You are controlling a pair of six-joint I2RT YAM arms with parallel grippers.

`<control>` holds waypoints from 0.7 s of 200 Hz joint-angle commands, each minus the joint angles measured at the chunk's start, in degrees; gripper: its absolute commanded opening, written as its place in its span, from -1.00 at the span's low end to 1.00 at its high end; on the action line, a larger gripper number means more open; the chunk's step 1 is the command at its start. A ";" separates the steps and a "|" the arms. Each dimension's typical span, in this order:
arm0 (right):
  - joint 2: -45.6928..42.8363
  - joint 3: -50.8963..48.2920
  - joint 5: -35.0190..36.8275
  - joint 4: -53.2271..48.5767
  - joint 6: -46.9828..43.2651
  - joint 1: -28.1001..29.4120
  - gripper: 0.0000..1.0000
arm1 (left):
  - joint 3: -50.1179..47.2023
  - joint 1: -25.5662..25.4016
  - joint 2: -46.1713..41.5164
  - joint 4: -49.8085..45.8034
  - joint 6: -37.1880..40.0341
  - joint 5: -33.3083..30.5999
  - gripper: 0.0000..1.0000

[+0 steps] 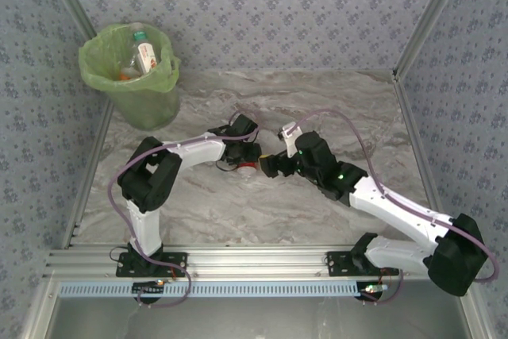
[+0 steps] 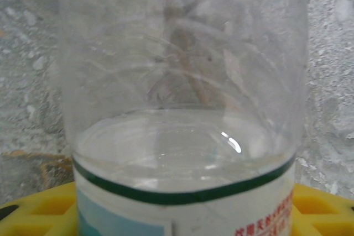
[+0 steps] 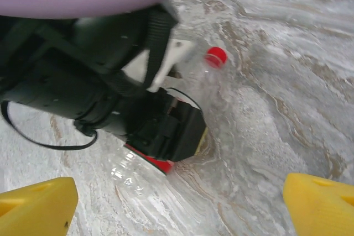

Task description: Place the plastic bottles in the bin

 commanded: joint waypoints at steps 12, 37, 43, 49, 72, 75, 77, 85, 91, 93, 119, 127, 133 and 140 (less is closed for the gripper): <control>1.10 2.38 -0.80 -1.56 -5.83 1.01 0.94 | -2.02 0.75 -1.43 2.24 2.37 0.90 0.19; 1.10 2.23 -2.47 -0.42 -5.51 1.33 0.94 | -3.14 1.63 -3.25 2.43 2.72 1.09 0.16; 1.16 2.23 -2.59 -0.41 -5.48 1.39 0.95 | -3.47 1.86 -3.85 2.57 2.95 1.30 0.16; 1.19 2.32 -2.59 -0.50 -5.41 1.42 0.94 | -3.69 2.16 -4.39 2.63 3.20 1.42 0.16; 1.27 2.67 -2.29 -0.35 -5.16 1.45 0.95 | -4.53 3.28 -6.66 2.75 4.22 2.17 0.15; 1.27 2.76 -2.46 -0.29 -5.15 1.46 0.95 | -4.77 3.43 -6.94 2.75 4.40 2.12 0.15; 1.23 2.76 -2.53 -0.19 -5.15 1.46 0.95 | -4.83 3.56 -7.18 2.75 4.40 2.19 0.16; 1.18 2.67 -3.14 0.30 -5.23 1.45 0.95 | -5.27 3.94 -7.99 2.93 4.57 2.23 0.15; 1.19 2.59 -3.41 0.68 -5.23 1.40 0.95 | -5.57 4.15 -8.68 3.06 4.72 2.35 0.15; 1.19 2.59 -3.49 0.78 -5.23 1.44 0.95 | -5.73 4.18 -8.94 3.09 4.68 2.34 0.15; 1.78 2.83 -3.69 1.56 -5.27 1.44 0.95 | -8.44 5.23 -12.52 5.94 5.50 3.47 0.14; 1.88 2.88 -3.97 1.69 -5.19 1.46 0.95 | -9.52 5.50 -13.76 6.97 5.46 3.50 0.14; 2.03 2.89 -4.31 1.84 -5.14 1.46 0.95 | -10.22 5.87 -14.64 7.54 5.54 3.55 0.14; 1.98 2.90 -4.56 2.10 -5.02 1.46 0.94 | -10.83 6.18 -15.64 8.04 5.63 3.48 0.14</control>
